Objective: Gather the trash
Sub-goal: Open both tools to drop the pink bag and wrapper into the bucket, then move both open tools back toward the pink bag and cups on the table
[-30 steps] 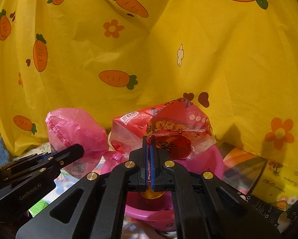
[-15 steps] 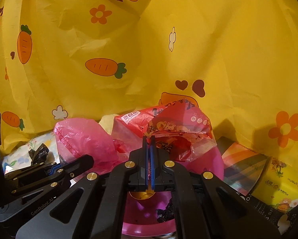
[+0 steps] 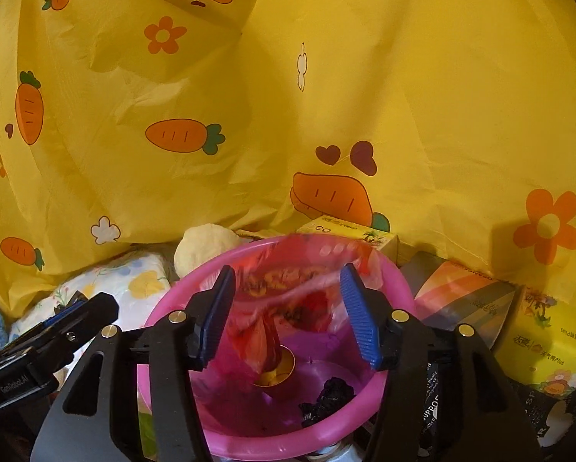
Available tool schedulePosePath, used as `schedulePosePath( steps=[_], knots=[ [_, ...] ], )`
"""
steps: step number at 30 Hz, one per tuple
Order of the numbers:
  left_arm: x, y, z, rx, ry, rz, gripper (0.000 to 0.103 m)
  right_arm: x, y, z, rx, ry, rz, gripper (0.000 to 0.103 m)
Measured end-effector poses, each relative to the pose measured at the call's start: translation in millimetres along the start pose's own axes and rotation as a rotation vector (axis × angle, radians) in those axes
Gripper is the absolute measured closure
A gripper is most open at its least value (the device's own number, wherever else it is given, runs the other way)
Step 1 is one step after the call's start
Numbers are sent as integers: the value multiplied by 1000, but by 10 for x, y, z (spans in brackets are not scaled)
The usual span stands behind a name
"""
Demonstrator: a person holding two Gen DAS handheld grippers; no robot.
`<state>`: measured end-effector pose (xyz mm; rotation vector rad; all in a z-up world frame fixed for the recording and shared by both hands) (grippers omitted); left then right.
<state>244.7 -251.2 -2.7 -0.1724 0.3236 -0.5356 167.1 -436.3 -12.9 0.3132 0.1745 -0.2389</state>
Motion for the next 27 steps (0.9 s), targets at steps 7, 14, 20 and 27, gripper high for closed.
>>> schedulePosePath(
  steps=[7, 14, 20, 27],
  knots=[
    [-230, 63, 46, 6, -31, 46, 6, -98, 52, 17, -33, -17, -19, 28],
    [-497, 145, -19, 6, -43, 105, 6, -245, 150, -15, -80, -34, -50, 20],
    [-791, 256, -105, 3, -59, 182, 6, -417, 325, -98, -143, -57, -65, 18],
    [-1165, 403, -213, 29, -83, 281, 6, -676, 558, -230, -186, -93, -58, 18]
  ],
)
Point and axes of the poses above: each gripper's, at about its wrist camera, not at the fingertips, and x roughly the way its jaws point, y to its left, z to its top, the point moved 1 cm from there along x, roughly the way its jaws point, and after that the axes turned 14 degrees about -y, right-handed, at the moved point
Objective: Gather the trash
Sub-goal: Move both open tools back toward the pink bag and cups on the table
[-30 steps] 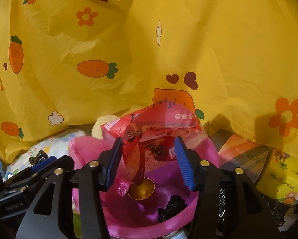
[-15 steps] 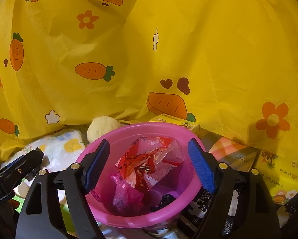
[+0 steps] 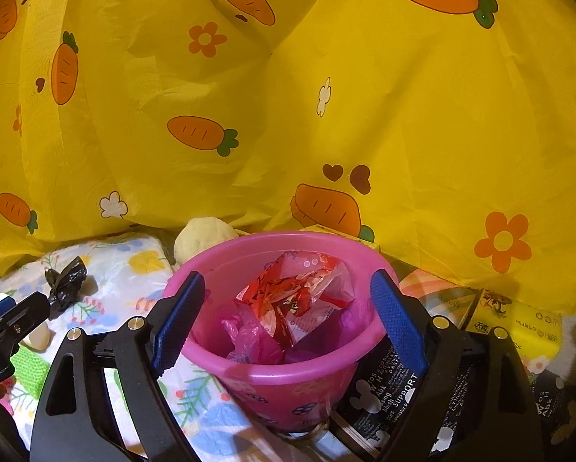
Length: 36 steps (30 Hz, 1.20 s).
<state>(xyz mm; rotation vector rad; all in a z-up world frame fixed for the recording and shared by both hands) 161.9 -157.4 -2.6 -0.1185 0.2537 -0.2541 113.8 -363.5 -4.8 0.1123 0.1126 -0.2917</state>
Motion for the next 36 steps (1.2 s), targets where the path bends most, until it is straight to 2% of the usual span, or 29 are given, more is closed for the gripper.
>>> schedulePosePath(
  steps=[13, 26, 31, 36],
  knots=[
    [-594, 629, -181, 12, -9, 180, 6, -498, 588, -134, -22, -16, 125, 18],
    [-1043, 1445, -357, -21, 12, 367, 6, -767, 1266, -317, -38, 26, 282, 18],
    [-1128, 1703, -371, -41, 26, 409, 6, -787, 1591, -404, -56, 53, 353, 18],
    [-1038, 1811, -377, -53, 56, 401, 6, -792, 1813, -450, -71, 65, 400, 18]
  ],
)
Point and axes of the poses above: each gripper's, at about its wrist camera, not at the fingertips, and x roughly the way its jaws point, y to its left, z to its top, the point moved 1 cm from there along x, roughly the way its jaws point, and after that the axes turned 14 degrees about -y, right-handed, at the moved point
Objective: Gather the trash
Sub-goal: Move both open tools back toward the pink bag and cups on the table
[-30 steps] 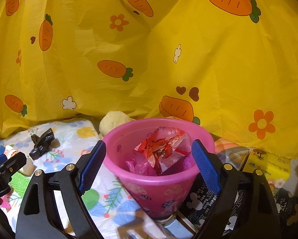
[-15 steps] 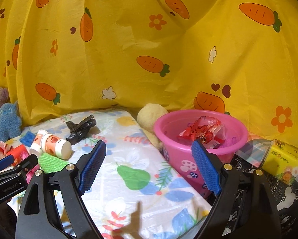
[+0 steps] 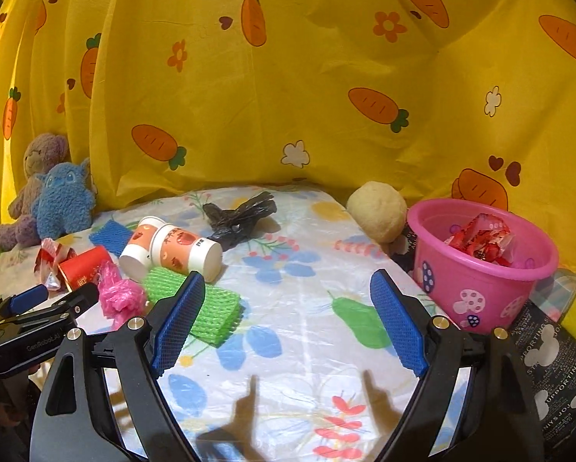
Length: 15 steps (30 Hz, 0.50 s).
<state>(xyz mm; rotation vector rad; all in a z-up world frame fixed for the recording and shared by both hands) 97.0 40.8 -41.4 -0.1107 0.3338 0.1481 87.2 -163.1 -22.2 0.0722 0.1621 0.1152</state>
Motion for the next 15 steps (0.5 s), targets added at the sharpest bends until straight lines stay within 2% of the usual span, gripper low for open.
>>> schedulePosePath(
  steps=[7, 9, 13, 15],
  knots=[
    [315, -52, -55, -9, 101, -45, 8, 125, 69, -30, -6, 24, 15, 18],
    [380, -53, -59, -11, 120, -51, 12, 164, 70, -37, -5, 32, 17, 18],
    [522, -50, -102, -19, 183, -81, 30, 246, 76, -54, 1, 46, 23, 18],
    [577, -43, -126, -34, 210, -97, 35, 290, 95, -66, 2, 56, 30, 18]
  ],
)
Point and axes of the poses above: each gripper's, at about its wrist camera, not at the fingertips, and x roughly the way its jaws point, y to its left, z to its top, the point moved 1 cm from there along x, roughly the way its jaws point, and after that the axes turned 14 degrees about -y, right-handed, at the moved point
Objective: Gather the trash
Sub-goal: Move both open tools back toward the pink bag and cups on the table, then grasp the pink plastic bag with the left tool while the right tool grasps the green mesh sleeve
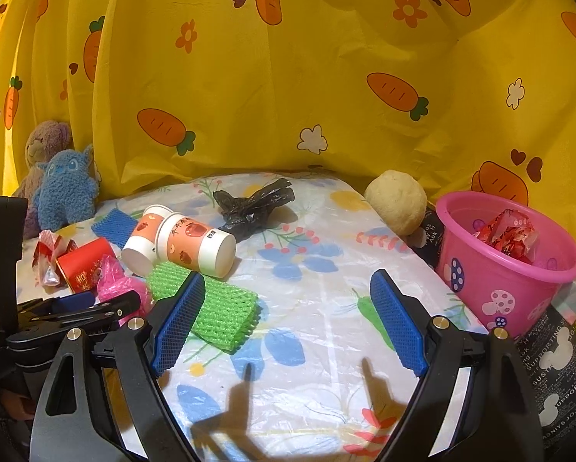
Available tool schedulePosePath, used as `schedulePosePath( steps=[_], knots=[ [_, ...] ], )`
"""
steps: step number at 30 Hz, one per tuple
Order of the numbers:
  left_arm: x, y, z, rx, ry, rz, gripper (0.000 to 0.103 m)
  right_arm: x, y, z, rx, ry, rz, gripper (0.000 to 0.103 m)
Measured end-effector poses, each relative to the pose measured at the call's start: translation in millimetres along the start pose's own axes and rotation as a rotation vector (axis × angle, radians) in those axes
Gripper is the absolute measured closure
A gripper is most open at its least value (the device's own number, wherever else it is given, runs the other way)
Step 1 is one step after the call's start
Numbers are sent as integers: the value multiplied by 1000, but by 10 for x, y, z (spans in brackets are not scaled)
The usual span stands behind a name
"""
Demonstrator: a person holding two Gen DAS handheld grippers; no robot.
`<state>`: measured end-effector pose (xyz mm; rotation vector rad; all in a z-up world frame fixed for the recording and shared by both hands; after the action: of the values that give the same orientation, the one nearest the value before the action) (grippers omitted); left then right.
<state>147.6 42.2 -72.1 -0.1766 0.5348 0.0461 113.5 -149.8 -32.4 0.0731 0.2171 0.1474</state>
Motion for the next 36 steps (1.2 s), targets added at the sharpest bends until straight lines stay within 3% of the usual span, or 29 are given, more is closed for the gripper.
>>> schedulePosePath(
  steps=[2, 11, 16, 22, 26, 34, 36],
  knots=[
    [35, 23, -10, -16, 15, -15, 46, 42, 22, -11, -2, 9, 8, 18],
    [-32, 99, -8, -51, -12, -39, 62, 229, 165, -52, -14, 47, 48, 18],
    [-230, 198, 31, -81, -67, -34, 63, 343, 250, -84, -21, 74, 71, 18],
    [-476, 352, 89, -103, -128, 1, 63, 572, 406, -199, -37, 204, 146, 18],
    [-586, 431, 135, -105, -156, 12, 63, 669, 495, -189, -69, 230, 159, 18],
    [-603, 499, 113, -112, -150, 10, 63, 1001, 612, -349, -93, 383, 191, 18],
    [-603, 513, 111, -115, -149, 7, 63, 1020, 617, -374, -91, 402, 200, 27]
  ],
)
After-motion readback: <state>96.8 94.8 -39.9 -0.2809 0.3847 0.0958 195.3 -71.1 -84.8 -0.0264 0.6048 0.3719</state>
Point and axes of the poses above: each gripper's, at about its wrist camera, not at the fingertips, and x roughly the way its jaws point, y to its left, z to its top, the point moved 1 cm from there along x, roughly the way its jaws point, and after that the axes turned 14 degrees about -y, right-handed, at the moved point
